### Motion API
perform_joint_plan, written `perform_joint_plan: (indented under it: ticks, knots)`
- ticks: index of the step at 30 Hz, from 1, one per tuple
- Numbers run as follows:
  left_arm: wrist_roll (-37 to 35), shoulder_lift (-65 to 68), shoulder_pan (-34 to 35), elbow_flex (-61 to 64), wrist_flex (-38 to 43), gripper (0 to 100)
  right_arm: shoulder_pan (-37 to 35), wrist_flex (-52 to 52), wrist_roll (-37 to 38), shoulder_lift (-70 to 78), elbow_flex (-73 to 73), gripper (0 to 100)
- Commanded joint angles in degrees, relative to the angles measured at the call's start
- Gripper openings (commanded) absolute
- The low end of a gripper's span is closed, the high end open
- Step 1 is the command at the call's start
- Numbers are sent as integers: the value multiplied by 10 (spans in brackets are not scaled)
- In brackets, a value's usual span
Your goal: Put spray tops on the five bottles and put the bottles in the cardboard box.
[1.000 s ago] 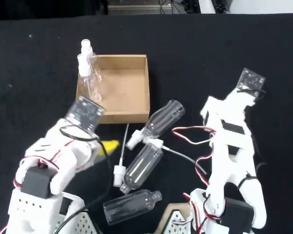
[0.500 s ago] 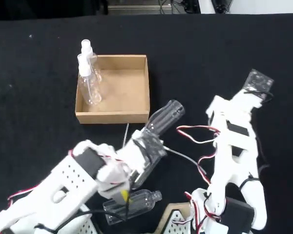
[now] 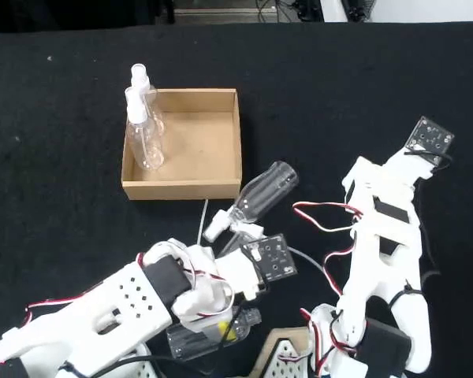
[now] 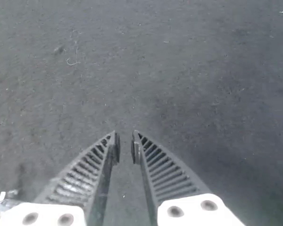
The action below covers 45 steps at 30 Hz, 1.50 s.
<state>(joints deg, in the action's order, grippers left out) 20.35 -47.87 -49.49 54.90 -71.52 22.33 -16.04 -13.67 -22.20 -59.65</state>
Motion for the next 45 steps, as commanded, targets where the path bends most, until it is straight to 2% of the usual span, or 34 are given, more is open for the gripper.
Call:
perform_joint_plan:
  ticks: [1,17,25,31,38,45]
  knots:
    - [-10,1,-6,-4,17,339,12,18,0,-1,37,39]
    - [-6,0,-6,90,19,339,12,18,0,-1,36,39]
    - [-5,-1,-1,59,14,339,12,18,0,-1,36,39]
    - [-5,0,-29,81,19,339,12,18,0,-1,35,39]
    - [-8,0,-38,138,105,339,12,18,0,-1,34,39]
    - [-6,-7,-38,138,61,338,12,18,0,-1,34,39]
